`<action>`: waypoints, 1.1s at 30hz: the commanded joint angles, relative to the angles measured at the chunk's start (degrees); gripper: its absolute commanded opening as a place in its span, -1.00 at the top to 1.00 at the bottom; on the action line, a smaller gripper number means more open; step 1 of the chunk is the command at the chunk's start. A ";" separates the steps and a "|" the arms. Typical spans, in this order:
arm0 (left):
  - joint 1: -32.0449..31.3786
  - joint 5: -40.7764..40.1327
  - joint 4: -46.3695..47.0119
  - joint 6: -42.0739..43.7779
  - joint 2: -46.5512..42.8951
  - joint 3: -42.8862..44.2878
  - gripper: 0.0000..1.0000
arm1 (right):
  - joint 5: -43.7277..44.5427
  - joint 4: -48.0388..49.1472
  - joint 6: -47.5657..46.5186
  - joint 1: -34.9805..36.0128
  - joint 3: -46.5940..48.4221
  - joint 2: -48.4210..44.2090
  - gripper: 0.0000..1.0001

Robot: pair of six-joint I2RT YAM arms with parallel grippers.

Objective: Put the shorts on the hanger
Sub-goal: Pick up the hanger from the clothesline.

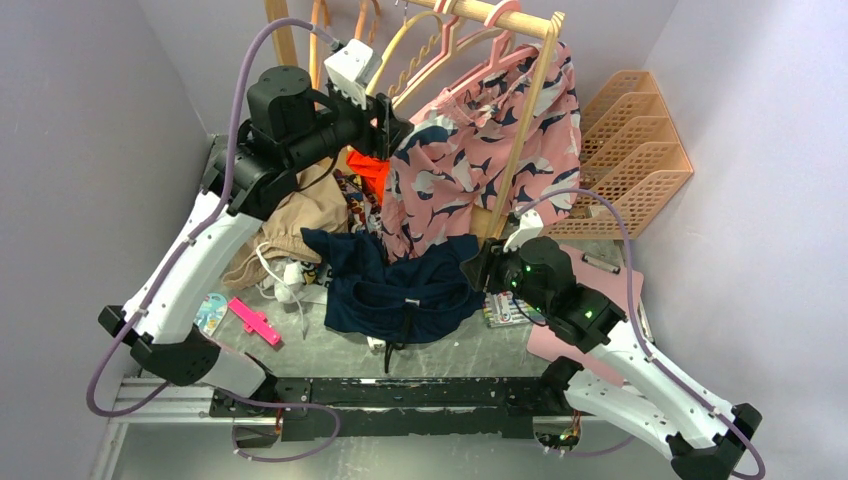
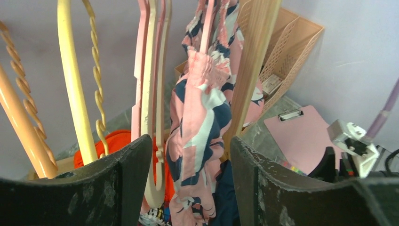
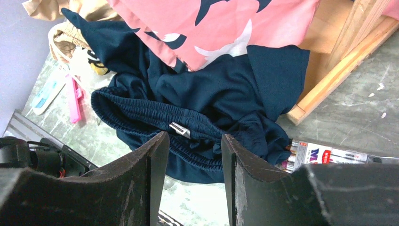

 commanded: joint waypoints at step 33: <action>10.12 6.26 0.84 -3.85 1.16 -4.80 0.65 | 1.35 -0.53 -1.35 -0.26 -0.62 -0.89 0.04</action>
